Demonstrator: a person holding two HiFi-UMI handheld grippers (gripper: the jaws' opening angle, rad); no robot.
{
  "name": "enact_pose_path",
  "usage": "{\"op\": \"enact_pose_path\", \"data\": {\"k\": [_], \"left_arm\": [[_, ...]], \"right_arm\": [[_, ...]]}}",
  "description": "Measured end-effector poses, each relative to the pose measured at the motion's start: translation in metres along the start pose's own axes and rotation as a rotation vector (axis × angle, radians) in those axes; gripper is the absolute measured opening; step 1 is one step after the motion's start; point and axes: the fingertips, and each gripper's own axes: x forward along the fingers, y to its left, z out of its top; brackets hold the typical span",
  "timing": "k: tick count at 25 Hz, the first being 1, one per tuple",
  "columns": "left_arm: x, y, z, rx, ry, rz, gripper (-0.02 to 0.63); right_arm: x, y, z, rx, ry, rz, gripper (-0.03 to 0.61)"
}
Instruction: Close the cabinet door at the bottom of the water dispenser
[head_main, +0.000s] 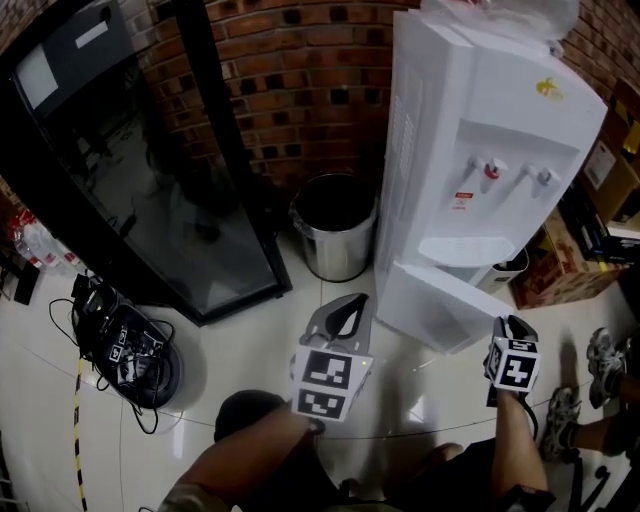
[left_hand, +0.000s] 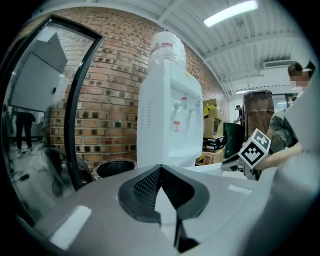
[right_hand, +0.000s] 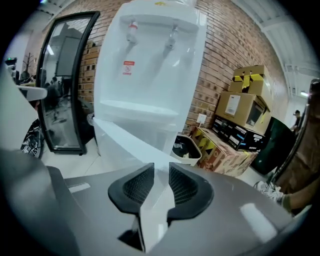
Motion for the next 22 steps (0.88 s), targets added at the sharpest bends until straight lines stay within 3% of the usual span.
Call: {"op": "enact_pose_path", "data": {"k": [8,12,16,22], "left_arm": [[0.043,0.005,-0.008,-0.044,0.016,-0.025,0.000],[0.057,0.000,-0.001,0.007,0.021,-0.045,0.000],[0.067,0.010,-0.003,0.019,0.035,-0.026,0.000],[0.076,0.018,0.005,-0.013,0.015,-0.014,0.000]], "right_arm": [[0.066,-0.024,0.038,0.116,-0.071,-0.020,0.012],[0.099,-0.032,0.054,0.238,-0.129,0.044,0.006],[0.122,-0.029,0.052,0.347,-0.124,0.111,0.000],[0.122,-0.026,0.052,0.346,-0.123,0.136,0.000]]}}
